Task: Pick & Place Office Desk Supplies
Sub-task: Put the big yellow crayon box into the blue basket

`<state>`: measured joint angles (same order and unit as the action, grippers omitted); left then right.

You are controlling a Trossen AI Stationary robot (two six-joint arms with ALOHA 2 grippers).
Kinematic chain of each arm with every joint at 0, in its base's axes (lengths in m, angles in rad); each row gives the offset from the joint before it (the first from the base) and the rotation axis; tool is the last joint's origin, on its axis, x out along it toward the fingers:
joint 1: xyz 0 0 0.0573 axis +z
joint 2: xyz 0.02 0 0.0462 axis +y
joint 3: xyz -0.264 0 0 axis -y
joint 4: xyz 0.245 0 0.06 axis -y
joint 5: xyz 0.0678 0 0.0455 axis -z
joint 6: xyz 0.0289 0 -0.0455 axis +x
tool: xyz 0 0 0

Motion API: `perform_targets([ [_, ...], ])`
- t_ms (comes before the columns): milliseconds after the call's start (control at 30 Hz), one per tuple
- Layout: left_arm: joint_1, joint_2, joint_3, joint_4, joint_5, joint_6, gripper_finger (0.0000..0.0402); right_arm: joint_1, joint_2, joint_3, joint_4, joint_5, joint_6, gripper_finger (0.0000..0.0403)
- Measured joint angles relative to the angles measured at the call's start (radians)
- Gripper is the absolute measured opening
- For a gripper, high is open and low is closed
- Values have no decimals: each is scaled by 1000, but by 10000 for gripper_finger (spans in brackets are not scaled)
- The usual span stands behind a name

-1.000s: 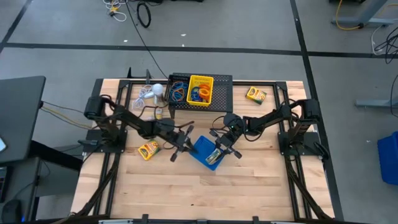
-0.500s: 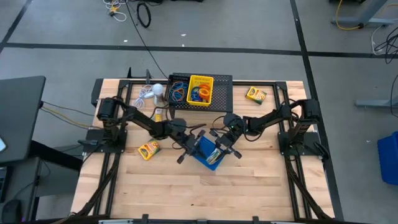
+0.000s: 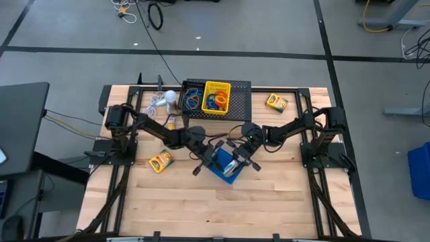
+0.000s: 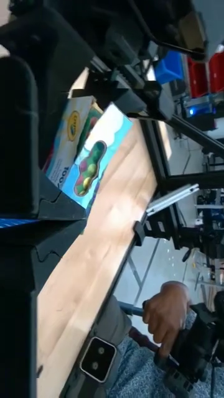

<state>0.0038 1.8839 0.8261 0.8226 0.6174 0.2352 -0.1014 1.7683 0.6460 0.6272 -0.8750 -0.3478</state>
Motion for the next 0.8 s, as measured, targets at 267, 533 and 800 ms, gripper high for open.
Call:
perform_targets([
  [267,15,-7,-5,-21,50,-5,1,0,0,0,-2,-18,-8,101],
  [533,33,-26,-6,-15,64,-13,1,21,0,0,6,-24,-25,101],
  [800,9,-1,2,8,33,-6,1,24,0,0,-13,-24,-29,101],
])
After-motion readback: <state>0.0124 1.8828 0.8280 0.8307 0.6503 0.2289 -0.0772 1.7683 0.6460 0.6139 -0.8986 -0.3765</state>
